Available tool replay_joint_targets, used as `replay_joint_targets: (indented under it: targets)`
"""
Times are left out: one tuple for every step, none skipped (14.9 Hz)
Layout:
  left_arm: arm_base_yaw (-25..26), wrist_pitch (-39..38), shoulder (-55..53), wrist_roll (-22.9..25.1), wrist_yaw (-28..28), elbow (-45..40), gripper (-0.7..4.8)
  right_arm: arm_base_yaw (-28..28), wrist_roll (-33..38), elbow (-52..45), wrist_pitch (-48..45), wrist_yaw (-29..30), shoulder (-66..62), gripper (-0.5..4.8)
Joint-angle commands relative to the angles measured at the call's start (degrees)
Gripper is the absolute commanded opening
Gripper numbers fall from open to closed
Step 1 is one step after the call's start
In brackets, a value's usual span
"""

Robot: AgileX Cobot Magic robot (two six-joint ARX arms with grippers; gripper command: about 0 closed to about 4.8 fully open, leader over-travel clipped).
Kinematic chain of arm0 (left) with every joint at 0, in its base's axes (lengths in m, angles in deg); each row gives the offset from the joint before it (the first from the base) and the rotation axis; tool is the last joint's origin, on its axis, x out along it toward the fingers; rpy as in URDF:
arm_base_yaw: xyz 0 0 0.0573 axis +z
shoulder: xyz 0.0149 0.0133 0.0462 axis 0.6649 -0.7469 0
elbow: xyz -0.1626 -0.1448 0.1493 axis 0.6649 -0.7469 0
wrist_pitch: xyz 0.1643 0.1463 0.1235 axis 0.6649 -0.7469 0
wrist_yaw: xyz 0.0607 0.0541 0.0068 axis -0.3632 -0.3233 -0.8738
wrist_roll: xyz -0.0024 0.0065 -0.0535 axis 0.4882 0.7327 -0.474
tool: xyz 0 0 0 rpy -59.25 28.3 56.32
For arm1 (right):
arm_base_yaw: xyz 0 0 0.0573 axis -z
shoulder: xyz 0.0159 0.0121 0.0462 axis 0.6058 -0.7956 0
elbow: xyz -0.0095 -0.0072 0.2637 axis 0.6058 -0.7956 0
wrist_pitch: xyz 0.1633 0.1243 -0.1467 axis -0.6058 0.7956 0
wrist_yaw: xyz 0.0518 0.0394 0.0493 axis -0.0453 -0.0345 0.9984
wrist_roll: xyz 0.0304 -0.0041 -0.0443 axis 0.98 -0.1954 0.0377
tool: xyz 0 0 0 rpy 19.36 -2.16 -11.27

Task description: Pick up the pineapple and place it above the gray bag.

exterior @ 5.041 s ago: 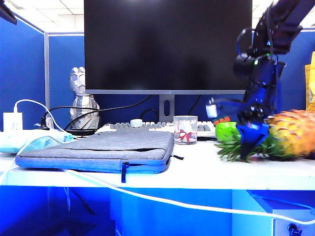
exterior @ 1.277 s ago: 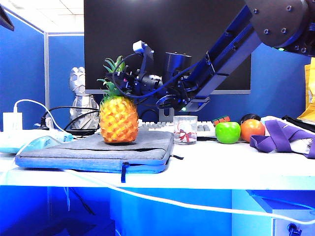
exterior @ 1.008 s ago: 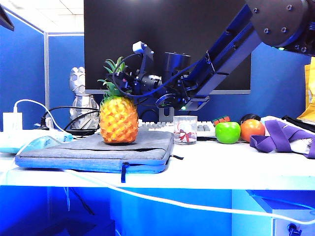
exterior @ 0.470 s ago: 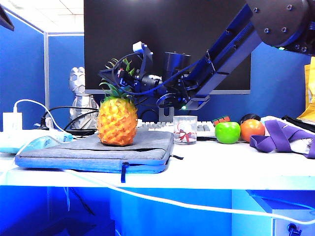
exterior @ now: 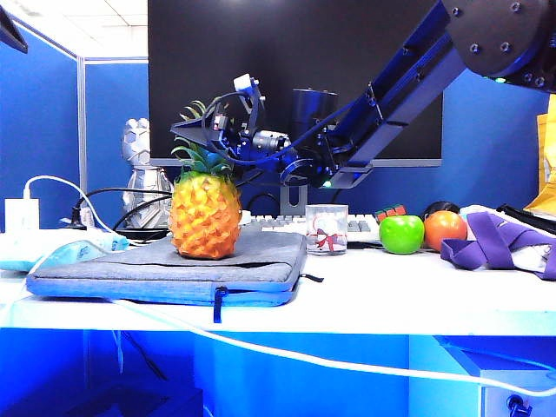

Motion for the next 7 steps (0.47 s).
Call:
replay_joint_targets:
  targets:
    - [-0.04,0.35,0.13,0.00,0.35,-0.04,4.79,0.79,-1.16,0.24,7.65,4.15,1.09,4.79]
    - [-0.04,0.37,0.13,0.00,0.37,-0.04,4.79,1.42,-1.22,0.24,8.98,5.62,1.55,4.79]
    - [-0.04,0.42,0.13,0.00,0.35,-0.04,4.79,2.01,-1.33,0.24,9.84,6.01,2.14,4.79]
    - [-0.04,0.59,0.13,-0.02,0.35,-0.04,4.79,2.71,-1.44,0.24,9.88,6.19,2.89,4.79]
    - [-0.04,0.83,0.13,-0.17,0.35,-0.04,4.79,3.39,-2.47,0.24,11.91,6.71,4.00,4.79]
    - [-0.04,1.14,0.13,-0.24,0.35,-0.04,4.79,3.93,-5.01,0.24,15.76,8.02,5.14,4.79]
    - [-0.04,1.51,0.13,-0.44,0.35,-0.04,4.79,4.17,-7.87,0.24,20.83,9.20,6.01,4.79]
